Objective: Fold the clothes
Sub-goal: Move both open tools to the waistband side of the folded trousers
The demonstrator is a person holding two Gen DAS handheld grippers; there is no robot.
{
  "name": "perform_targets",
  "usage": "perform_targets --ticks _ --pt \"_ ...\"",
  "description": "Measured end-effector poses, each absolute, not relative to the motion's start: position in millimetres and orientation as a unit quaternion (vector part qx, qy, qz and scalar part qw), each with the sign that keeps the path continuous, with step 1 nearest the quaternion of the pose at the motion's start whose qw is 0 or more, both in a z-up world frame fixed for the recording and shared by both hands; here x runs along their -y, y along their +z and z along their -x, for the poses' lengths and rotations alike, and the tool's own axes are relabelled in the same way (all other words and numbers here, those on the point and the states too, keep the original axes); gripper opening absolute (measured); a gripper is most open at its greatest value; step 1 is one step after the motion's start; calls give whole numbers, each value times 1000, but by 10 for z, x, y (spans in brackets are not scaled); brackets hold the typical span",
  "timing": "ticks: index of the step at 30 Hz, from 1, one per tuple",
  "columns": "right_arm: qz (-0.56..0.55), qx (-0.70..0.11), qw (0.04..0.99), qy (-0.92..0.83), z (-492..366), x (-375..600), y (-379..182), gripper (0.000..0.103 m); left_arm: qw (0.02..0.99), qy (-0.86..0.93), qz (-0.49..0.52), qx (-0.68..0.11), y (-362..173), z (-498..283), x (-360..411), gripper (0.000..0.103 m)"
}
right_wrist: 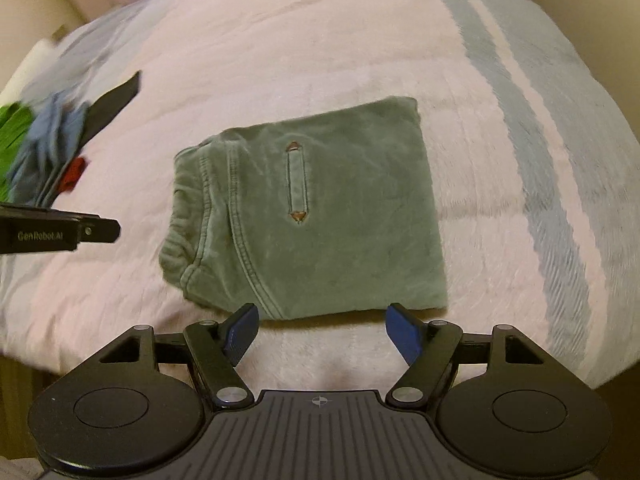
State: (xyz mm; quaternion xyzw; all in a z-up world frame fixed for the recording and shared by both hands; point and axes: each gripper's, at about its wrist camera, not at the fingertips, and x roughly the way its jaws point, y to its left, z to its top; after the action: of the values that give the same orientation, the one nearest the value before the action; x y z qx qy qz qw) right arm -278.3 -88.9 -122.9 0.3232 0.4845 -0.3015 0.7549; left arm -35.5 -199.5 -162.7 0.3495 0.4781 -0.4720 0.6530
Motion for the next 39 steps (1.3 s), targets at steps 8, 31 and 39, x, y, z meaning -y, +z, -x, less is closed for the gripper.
perform_targets --ticks 8,31,39 --pt "-316 -478 782 -244 3021 986 -1014 73 701 -427 -315 -477 -1308 924 1815 28" --pt "-320 -490 784 -207 3146 1031 -1041 73 744 -364 -283 -483 -1080 1297 1535 39" --pt "-362 -491 747 -265 3237 1333 -1246 73 732 -388 -226 -512 -1368 792 1515 39"
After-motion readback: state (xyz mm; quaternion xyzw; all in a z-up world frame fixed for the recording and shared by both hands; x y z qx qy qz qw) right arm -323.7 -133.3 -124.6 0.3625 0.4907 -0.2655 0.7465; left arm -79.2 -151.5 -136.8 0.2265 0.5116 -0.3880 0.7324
